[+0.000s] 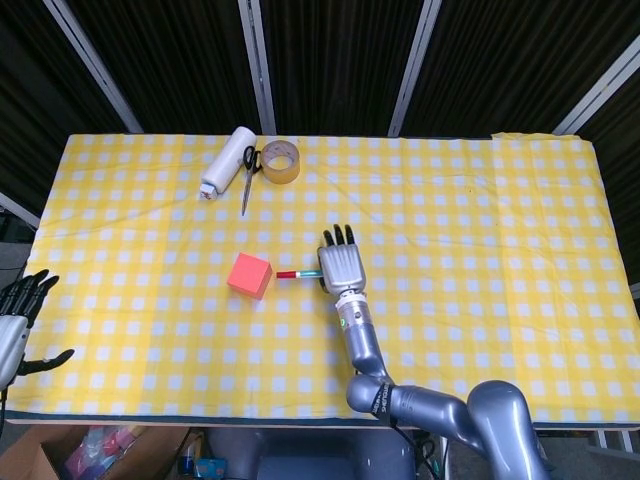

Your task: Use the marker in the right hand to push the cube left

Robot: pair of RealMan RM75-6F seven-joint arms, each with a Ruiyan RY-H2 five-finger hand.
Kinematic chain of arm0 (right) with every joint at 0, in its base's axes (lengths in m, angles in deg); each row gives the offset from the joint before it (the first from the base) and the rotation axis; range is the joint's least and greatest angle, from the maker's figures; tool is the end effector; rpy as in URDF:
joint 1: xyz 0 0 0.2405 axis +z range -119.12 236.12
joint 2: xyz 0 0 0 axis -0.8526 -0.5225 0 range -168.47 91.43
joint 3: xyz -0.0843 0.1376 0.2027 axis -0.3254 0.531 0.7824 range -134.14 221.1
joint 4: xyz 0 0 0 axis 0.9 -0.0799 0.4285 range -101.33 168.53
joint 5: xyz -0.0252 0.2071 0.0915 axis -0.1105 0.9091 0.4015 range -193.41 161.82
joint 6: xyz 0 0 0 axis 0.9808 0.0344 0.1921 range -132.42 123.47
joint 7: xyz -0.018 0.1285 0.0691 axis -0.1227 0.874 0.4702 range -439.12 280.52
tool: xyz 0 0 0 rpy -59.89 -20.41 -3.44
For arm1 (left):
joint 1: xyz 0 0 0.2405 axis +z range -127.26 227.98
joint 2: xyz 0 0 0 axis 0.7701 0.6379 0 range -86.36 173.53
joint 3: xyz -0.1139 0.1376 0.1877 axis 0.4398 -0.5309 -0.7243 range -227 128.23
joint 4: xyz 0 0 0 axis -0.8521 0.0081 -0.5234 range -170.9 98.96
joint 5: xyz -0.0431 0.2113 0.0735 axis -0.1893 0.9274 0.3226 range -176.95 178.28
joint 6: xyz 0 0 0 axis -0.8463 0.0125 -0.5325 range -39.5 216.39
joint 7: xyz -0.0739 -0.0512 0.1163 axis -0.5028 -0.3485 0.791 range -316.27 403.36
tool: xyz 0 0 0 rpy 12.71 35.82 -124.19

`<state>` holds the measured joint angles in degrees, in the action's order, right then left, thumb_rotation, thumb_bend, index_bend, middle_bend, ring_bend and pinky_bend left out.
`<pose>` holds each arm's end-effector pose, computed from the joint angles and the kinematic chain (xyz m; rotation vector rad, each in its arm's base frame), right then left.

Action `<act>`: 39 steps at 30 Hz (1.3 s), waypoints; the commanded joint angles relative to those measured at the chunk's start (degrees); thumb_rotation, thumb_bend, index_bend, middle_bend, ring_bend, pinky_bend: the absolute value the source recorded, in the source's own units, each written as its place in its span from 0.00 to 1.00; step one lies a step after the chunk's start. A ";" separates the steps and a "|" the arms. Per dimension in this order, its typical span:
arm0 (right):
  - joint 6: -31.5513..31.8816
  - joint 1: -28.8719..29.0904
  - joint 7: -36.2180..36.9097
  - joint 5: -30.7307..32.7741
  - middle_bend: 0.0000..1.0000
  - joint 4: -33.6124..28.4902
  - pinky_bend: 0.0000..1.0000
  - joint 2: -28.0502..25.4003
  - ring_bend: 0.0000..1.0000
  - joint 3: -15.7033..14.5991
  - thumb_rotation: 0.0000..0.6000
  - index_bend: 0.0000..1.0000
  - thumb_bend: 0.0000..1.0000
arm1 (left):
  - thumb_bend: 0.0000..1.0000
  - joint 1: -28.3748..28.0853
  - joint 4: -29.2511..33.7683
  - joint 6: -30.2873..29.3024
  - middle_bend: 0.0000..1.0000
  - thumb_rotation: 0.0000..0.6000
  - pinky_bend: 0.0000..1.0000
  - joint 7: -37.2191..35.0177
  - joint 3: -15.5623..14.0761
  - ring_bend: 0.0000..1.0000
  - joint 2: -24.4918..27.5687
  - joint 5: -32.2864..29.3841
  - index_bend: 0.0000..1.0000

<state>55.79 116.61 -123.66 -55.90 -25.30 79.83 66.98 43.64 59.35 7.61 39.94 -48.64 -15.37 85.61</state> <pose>-0.0580 -0.3923 -0.1343 1.6615 -0.9372 0.7725 -0.3219 0.1869 0.1549 -1.4327 -0.9909 -0.8687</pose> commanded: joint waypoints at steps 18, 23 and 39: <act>5.42 -15.78 2.45 -3.91 0.18 -20.44 0.00 -23.88 0.03 -9.22 1.00 0.65 0.50 | 0.00 -0.13 0.87 0.56 0.00 1.00 0.00 2.56 -0.22 0.00 -0.45 0.08 0.00; 4.60 -17.41 4.42 -3.74 0.18 -19.07 0.00 -24.06 0.03 -10.54 1.00 0.65 0.50 | 0.00 -0.10 0.91 0.30 0.00 1.00 0.00 3.69 -0.27 0.00 -0.82 0.37 0.00; 5.80 -18.95 2.05 -3.17 0.17 -18.59 0.00 -24.62 0.00 -11.81 1.00 0.52 0.50 | 0.00 -0.04 0.68 0.23 0.00 1.00 0.00 3.97 -0.08 0.00 -1.08 0.03 0.00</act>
<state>60.89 98.06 -120.73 -59.66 -43.04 55.73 55.37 43.60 60.04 7.84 43.92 -48.72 -16.45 85.64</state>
